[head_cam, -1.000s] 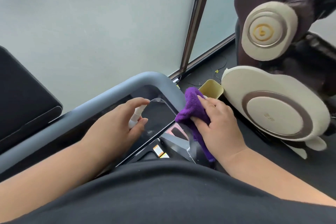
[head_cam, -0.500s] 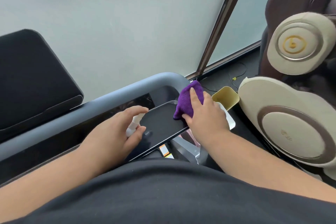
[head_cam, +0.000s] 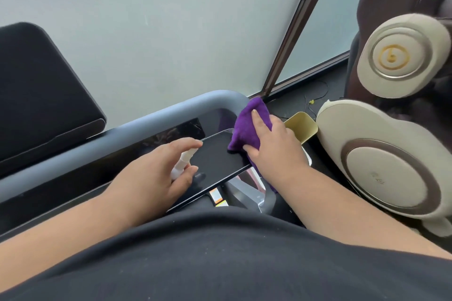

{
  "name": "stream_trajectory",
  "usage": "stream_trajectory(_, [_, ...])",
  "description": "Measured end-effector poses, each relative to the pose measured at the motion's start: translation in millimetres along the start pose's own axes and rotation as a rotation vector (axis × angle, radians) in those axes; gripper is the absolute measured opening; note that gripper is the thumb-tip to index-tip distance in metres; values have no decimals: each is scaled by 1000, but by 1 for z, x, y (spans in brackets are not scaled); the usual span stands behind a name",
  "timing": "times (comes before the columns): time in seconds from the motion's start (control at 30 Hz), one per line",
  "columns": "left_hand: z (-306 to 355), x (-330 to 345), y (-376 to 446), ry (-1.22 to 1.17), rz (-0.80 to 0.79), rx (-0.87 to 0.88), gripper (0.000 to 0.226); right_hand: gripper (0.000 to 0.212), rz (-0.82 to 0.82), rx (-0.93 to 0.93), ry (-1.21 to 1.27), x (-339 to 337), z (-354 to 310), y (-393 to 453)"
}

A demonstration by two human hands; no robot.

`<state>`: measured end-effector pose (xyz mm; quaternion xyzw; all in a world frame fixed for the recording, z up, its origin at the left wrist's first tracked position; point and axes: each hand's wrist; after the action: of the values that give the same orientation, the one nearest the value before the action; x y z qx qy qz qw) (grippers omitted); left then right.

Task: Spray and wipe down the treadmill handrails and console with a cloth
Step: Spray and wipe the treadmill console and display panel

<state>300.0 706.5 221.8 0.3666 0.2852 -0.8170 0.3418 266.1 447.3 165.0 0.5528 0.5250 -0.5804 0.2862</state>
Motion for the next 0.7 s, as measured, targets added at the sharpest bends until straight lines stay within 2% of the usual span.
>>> stream_trajectory(0.17, [-4, 0, 4, -7, 5, -19, 46, 86, -6, 16, -55, 11, 19, -37])
stream_trajectory(0.37, [-13, -5, -2, -24, 23, -48, 45, 94, -46, 0, -47, -2, -5, 8])
stream_trajectory(0.57, [-23, -2, -8, -61, 70, -111, 46, 94, -96, -195, -118, -30, -44, 96])
stream_trajectory(0.7, [-26, -2, -10, -71, 80, -104, 45, 91, -141, -306, -88, -36, -40, 111])
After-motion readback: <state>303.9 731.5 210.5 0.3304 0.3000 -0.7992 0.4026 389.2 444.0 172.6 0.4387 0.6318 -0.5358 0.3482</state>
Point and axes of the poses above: each hand's wrist, its own y-axis towards the middle knuckle, its own x-axis out of the palm, z = x × y, and after that the axes turned 5 degrees about -z, right-handed
